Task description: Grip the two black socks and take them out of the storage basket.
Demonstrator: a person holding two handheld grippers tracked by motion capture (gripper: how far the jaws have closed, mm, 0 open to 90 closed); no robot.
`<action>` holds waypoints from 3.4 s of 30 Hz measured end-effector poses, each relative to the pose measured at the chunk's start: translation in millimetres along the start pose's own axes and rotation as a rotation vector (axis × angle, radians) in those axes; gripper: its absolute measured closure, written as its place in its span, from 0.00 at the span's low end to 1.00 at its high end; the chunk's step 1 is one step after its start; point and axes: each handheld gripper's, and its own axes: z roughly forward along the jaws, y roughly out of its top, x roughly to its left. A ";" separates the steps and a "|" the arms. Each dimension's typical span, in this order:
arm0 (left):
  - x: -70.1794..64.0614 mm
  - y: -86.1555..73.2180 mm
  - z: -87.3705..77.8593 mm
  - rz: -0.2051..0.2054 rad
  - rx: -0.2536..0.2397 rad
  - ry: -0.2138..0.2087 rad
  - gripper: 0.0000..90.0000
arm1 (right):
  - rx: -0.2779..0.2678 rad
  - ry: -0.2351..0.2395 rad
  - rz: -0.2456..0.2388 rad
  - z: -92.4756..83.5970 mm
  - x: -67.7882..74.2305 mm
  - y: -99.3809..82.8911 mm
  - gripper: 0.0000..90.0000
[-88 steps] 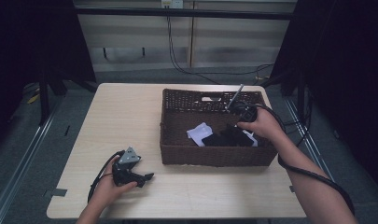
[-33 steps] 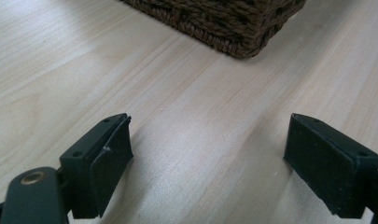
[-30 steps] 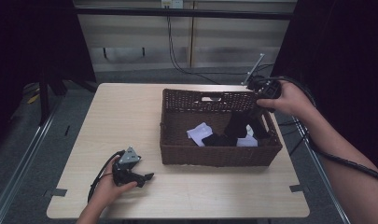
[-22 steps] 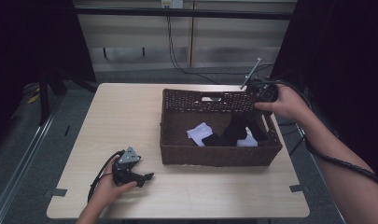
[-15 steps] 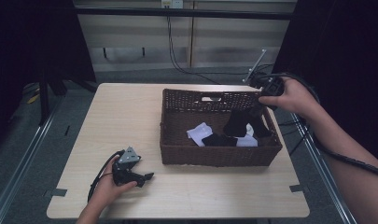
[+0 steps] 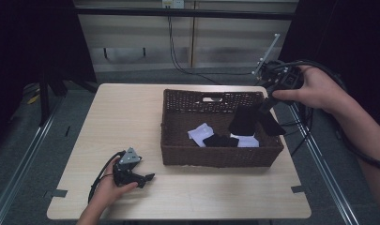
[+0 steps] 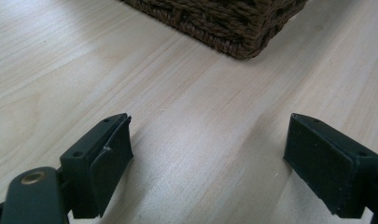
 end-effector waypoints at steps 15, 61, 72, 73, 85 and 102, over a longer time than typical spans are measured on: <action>-0.9 0.1 0.4 -0.001 0.003 -0.003 0.16 | 0.009 0.112 -0.149 -9.9 54.2 -9.3 0.95; -1.0 0.2 0.6 0.001 0.004 -0.003 0.16 | 0.054 0.077 -0.090 134.1 28.7 12.5 0.65; -1.0 0.2 0.6 0.001 0.004 -0.003 0.16 | 0.051 -0.009 0.033 175.3 -24.6 25.3 0.60; -0.9 0.2 0.5 0.002 0.004 -0.003 0.16 | 0.051 -0.009 0.033 175.3 -24.6 25.3 0.60; -1.0 0.2 0.6 0.001 0.004 -0.003 0.16 | 0.058 0.005 0.057 215.5 -43.4 28.1 0.49; -1.0 0.1 0.7 0.001 0.001 -0.002 0.16 | 0.089 0.028 0.018 254.4 -39.5 37.8 0.40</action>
